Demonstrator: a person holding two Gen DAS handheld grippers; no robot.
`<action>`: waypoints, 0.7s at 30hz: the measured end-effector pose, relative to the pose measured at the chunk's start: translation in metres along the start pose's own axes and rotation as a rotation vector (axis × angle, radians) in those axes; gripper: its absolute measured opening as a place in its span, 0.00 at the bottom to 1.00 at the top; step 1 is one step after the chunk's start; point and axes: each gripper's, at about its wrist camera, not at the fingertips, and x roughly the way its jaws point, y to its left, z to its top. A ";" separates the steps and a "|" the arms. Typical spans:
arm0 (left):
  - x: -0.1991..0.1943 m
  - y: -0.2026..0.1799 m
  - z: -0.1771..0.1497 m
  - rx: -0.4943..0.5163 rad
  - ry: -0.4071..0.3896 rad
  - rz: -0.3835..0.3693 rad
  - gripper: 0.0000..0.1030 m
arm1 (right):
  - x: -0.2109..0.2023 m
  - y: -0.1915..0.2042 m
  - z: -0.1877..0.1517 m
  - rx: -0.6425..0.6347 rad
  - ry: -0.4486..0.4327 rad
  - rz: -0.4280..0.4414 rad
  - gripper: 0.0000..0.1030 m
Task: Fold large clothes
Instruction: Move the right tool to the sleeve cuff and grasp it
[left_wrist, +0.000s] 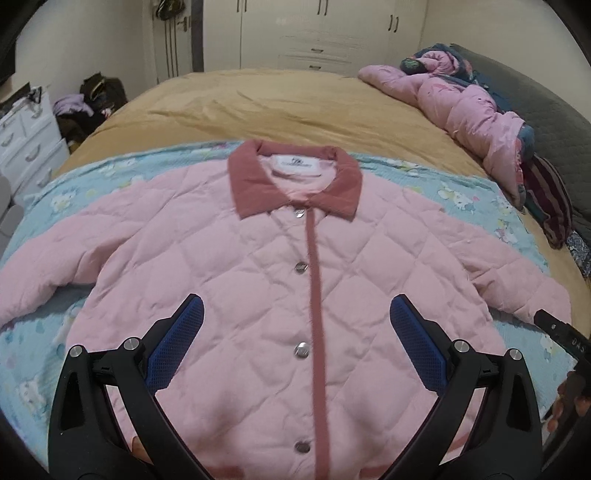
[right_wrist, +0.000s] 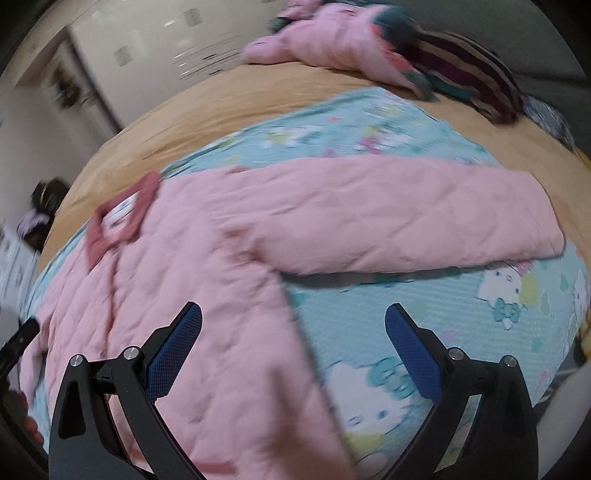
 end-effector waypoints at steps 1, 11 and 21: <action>0.002 -0.004 0.002 0.007 -0.003 -0.006 0.92 | 0.004 -0.013 0.003 0.030 0.001 -0.019 0.96; 0.026 -0.031 0.017 0.054 -0.017 -0.012 0.92 | 0.033 -0.114 0.010 0.285 0.013 -0.095 0.96; 0.052 -0.040 0.027 0.061 0.006 -0.014 0.92 | 0.058 -0.190 0.012 0.544 -0.008 -0.074 0.96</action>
